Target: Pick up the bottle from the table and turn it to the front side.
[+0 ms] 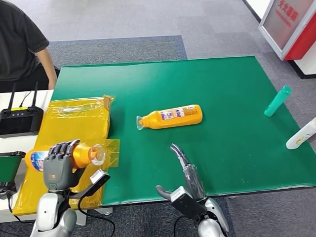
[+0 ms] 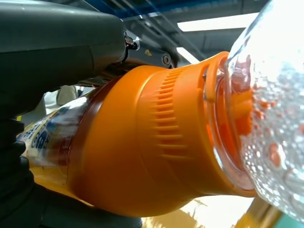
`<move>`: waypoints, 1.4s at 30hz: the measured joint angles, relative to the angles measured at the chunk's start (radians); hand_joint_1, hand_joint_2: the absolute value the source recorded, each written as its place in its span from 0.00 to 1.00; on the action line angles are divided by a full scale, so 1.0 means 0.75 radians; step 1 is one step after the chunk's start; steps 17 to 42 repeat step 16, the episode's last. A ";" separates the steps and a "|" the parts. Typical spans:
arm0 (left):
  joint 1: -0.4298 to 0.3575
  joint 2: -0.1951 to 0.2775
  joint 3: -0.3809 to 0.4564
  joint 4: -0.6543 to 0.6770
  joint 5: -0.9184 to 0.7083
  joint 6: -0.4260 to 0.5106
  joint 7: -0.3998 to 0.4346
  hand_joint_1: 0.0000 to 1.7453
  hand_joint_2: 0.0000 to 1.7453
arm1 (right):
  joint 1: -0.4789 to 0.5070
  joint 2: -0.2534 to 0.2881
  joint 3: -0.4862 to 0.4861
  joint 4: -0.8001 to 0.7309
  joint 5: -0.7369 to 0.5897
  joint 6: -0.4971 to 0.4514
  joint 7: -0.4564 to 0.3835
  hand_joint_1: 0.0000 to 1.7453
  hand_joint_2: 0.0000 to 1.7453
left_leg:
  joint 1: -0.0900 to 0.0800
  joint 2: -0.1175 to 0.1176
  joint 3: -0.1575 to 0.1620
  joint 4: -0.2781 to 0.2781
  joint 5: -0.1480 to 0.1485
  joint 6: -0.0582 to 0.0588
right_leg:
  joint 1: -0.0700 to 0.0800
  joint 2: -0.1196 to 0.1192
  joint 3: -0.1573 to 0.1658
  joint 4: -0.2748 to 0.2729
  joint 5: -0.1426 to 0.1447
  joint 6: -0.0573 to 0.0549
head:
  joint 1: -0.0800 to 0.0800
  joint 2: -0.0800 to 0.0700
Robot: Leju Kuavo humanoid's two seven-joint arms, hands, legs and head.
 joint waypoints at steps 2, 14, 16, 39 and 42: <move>-0.021 0.031 -0.044 0.062 -0.035 -0.068 0.073 1.00 1.00 | 0.003 0.000 -0.004 -0.007 0.005 0.011 0.007 0.00 1.00 | 0.000 0.000 0.000 0.000 0.000 0.000 | 0.000 0.000 0.000 0.000 0.000 0.000 | 0.000 0.000; -0.134 0.130 -0.212 0.276 -0.132 -0.224 0.212 1.00 0.00 | 0.005 0.000 -0.020 -0.026 0.025 0.058 0.026 0.00 1.00 | 0.000 0.000 0.000 0.000 0.000 0.000 | 0.000 0.000 0.001 0.000 0.000 0.000 | 0.000 0.000; -0.135 0.135 -0.222 0.283 -0.138 -0.216 0.215 1.00 0.00 | 0.005 0.000 -0.020 -0.028 0.027 0.059 0.026 0.00 1.00 | 0.000 0.000 0.000 0.000 0.000 0.000 | 0.000 0.000 0.001 0.000 0.000 0.000 | 0.000 0.000; -0.135 0.135 -0.222 0.283 -0.138 -0.216 0.215 1.00 0.00 | 0.005 0.000 -0.020 -0.028 0.027 0.059 0.026 0.00 1.00 | 0.000 0.000 0.000 0.000 0.000 0.000 | 0.000 0.000 0.001 0.000 0.000 0.000 | 0.000 0.000; -0.135 0.135 -0.222 0.283 -0.138 -0.216 0.215 1.00 0.00 | 0.005 0.000 -0.020 -0.028 0.027 0.059 0.026 0.00 1.00 | 0.000 0.000 0.000 0.000 0.000 0.000 | 0.000 0.000 0.001 0.000 0.000 0.000 | 0.000 0.000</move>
